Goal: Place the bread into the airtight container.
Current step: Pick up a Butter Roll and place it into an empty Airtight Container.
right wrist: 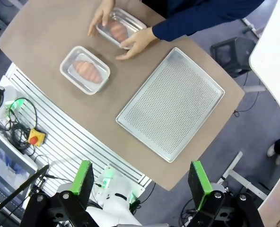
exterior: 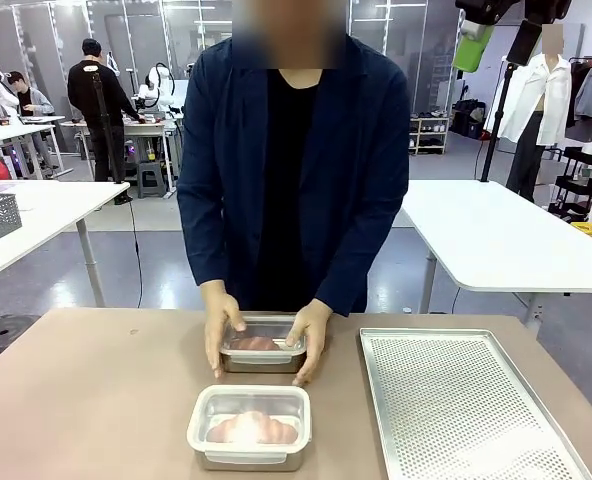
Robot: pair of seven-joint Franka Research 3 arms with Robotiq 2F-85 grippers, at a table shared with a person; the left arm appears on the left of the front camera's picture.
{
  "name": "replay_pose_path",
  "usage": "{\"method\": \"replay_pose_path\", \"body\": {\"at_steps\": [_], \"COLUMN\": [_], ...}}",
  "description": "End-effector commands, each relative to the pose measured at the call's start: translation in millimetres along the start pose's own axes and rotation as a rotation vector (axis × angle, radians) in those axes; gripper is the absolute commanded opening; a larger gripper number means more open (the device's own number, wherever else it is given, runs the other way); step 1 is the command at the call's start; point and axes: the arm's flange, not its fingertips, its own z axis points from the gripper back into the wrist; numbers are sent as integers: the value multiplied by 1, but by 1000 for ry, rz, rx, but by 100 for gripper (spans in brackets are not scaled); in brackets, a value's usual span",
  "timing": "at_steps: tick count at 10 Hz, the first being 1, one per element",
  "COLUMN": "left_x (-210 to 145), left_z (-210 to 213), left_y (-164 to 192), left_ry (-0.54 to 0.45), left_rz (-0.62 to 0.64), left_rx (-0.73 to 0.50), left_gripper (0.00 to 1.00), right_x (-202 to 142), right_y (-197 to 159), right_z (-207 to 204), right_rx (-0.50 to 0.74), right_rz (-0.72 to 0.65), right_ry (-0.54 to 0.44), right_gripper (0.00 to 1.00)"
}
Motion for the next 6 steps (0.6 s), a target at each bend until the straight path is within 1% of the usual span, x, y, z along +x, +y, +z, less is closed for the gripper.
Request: {"method": "replay_pose_path", "body": {"at_steps": [1,6], "left_x": [0,0], "left_z": [0,0], "left_y": [0,0], "left_ry": [-3,-3], "left_rz": [-3,-3], "left_rx": [-8,-8], "left_gripper": [100,100], "right_x": [0,0], "right_y": [1,1], "right_z": [2,2], "right_rx": [1,1], "right_rz": [-6,-6], "right_ry": [7,7], "right_gripper": [100,100]}}
